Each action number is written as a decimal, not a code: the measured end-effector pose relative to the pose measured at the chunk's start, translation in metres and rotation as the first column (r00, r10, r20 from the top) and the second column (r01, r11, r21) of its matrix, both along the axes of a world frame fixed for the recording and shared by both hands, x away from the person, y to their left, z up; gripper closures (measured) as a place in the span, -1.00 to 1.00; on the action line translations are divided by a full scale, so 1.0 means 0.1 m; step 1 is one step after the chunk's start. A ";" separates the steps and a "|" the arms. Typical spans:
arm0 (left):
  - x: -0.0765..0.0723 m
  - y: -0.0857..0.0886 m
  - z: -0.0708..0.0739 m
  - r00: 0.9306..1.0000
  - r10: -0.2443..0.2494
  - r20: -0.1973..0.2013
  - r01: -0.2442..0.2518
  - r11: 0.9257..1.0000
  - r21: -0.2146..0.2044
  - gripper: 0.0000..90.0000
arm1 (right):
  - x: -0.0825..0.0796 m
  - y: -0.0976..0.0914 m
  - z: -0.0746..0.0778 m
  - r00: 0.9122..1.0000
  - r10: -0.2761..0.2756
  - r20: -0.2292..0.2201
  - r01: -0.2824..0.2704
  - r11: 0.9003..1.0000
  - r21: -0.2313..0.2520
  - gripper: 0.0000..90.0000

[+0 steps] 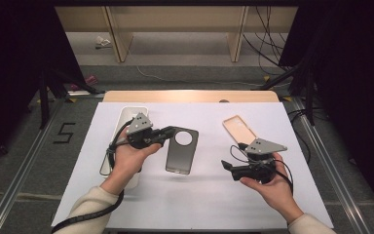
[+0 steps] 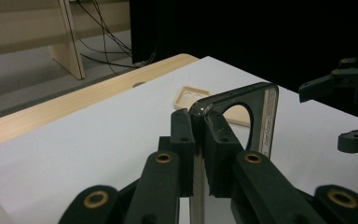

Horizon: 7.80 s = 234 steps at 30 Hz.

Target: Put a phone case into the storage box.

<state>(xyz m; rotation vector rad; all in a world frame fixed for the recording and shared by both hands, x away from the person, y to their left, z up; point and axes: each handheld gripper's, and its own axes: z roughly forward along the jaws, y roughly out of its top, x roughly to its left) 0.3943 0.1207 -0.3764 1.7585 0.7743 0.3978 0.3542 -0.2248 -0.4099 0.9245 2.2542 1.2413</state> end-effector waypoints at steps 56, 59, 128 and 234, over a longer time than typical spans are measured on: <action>0.06 0.68 0.53 0.989 0.074 0.125 -0.064 0.994 -0.083 0.84 | 0.07 -0.08 -0.07 0.999 -0.016 -0.031 0.017 0.999 0.044 -0.64; 0.06 0.71 0.54 0.988 0.083 0.127 -0.072 0.993 -0.091 0.84 | 0.07 -0.07 -0.07 0.999 -0.014 -0.032 0.016 0.999 0.044 -0.64; 0.09 1.20 0.63 0.966 0.192 0.175 -0.182 0.981 -0.073 0.84 | 0.08 -0.08 -0.08 0.999 -0.027 -0.044 0.030 0.998 0.059 -0.64; 0.62 1.41 0.45 0.954 0.261 0.151 -0.261 0.965 -0.019 0.84 | 0.12 -0.12 -0.10 0.997 -0.049 -0.057 0.053 0.995 0.080 -0.64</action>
